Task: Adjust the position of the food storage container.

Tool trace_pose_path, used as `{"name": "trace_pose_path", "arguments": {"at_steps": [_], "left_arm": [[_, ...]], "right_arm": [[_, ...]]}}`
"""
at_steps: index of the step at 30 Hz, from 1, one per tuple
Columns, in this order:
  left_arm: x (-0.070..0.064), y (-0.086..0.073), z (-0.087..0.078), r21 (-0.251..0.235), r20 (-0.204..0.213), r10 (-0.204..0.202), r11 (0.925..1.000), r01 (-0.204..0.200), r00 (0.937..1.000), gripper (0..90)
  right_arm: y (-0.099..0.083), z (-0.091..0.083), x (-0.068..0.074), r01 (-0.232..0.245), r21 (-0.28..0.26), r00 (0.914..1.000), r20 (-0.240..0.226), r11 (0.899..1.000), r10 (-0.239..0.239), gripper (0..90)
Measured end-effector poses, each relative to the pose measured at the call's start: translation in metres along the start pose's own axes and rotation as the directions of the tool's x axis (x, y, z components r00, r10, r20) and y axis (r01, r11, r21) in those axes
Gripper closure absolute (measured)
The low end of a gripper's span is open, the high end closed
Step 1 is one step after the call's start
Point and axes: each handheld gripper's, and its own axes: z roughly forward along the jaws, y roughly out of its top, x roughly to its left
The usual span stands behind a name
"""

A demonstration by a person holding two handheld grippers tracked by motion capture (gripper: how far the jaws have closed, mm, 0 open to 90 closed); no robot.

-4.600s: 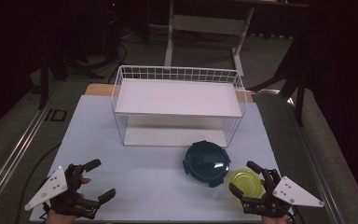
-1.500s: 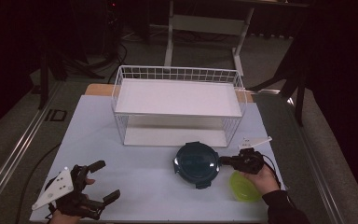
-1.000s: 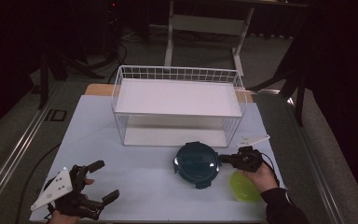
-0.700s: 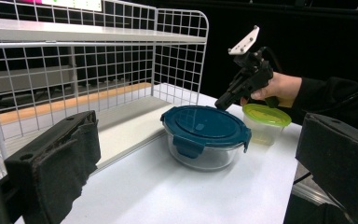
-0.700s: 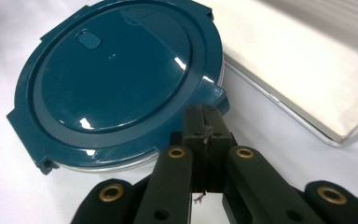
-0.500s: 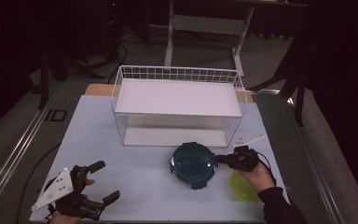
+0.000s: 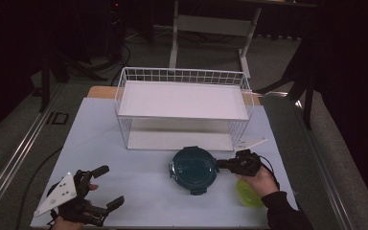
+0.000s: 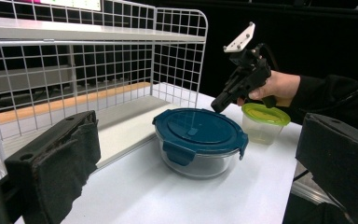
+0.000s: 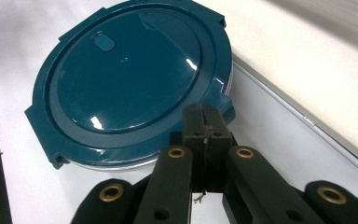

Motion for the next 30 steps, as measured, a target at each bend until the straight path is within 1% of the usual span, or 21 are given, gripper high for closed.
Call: {"name": "trace_pose_path", "arguments": {"at_steps": [2, 6, 7, 8, 9, 11, 15, 18, 21, 23, 24, 27, 28, 30], "left_arm": [[0.0, 0.0, 0.0, -0.001, 0.0, -0.001, 1.0, 0.001, 1.0, 0.0], [0.001, 0.0, -0.002, -0.007, -0.006, -0.001, 1.0, 0.001, 1.0, 0.0], [0.001, 0.0, -0.002, -0.007, -0.006, -0.003, 1.0, 0.002, 1.0, 0.0], [0.001, 0.0, -0.002, -0.008, -0.007, -0.004, 1.0, 0.004, 1.0, 0.0], [0.001, 0.0, -0.002, -0.008, -0.007, -0.004, 1.0, 0.004, 1.0, 0.0], [0.001, 0.0, -0.001, -0.007, -0.004, -0.004, 1.0, 0.004, 1.0, 0.0], [0.0, 0.0, 0.0, -0.001, 0.0, -0.001, 1.0, 0.001, 1.0, 0.0], [0.0, 0.0, 0.0, 0.0, -0.001, -0.003, 1.0, 0.003, 1.0, 0.0], [0.0, 0.0, 0.001, 0.0, -0.001, -0.002, 1.0, 0.002, 1.0, 0.0], [0.0, 0.0, 0.001, 0.0, 0.002, -0.002, 1.0, 0.002, 1.0, 0.0], [-0.001, 0.0, 0.001, 0.001, 0.002, -0.001, 1.0, 0.001, 1.0, 0.0], [0.0, 0.0, 0.001, 0.0, 0.003, -0.003, 1.0, 0.003, 1.0, 0.0], [0.0, 0.0, 0.001, -0.001, 0.001, -0.004, 1.0, 0.004, 1.0, 0.0], [0.0, 0.0, 0.0, 0.0, 0.002, -0.004, 1.0, 0.004, 1.0, 0.0]], "right_arm": [[0.0, 0.001, -0.001, -0.006, 0.0, 1.0, 0.002, 1.0, 0.006, 90.0], [-0.002, 0.002, -0.005, -0.006, 0.027, 0.9996, 0.028, 1.0, 0.005, 90.0], [-0.002, 0.002, -0.006, -0.006, 0.035, 0.9996, 0.027, 0.999, 0.005, 90.0], [-0.003, 0.003, -0.006, -0.009, 0.038, 0.9999, 0.015, 0.999, 0.008, 90.0], [-0.003, 0.004, -0.005, -0.002, 0.041, 0.9998, 0.021, 0.999, 0.001, 90.0], [-0.001, 0.003, -0.005, -0.003, 0.031, 1.0, 0.008, 1.0, 0.003, 90.0], [0.001, 0.004, -0.004, -0.006, 0.033, 0.9999, 0.015, 0.999, 0.006, 90.0], [0.001, 0.005, -0.004, -0.015, 0.028, 0.9999, 0.004, 0.999, 0.015, 90.0], [0.003, 0.007, -0.001, -0.005, 0.036, 1.0, 0.004, 0.999, 0.005, 90.0], [0.005, 0.009, 0.002, -0.003, 0.04, 0.9999, -0.011, 0.999, 0.003, 90.0], [0.006, 0.011, 0.004, 0.006, 0.043, 0.9999, -0.016, 0.999, -0.006, 90.0], [0.008, 0.013, 0.008, 0.019, 0.048, 0.9996, -0.021, 0.999, -0.018, 90.0], [0.01, 0.016, 0.011, 0.029, 0.051, 0.9993, -0.027, 0.998, -0.028, 90.0], [0.012, 0.02, 0.014, 0.032, 0.053, 0.9989, -0.035, 0.998, -0.03, 90.0]]}}
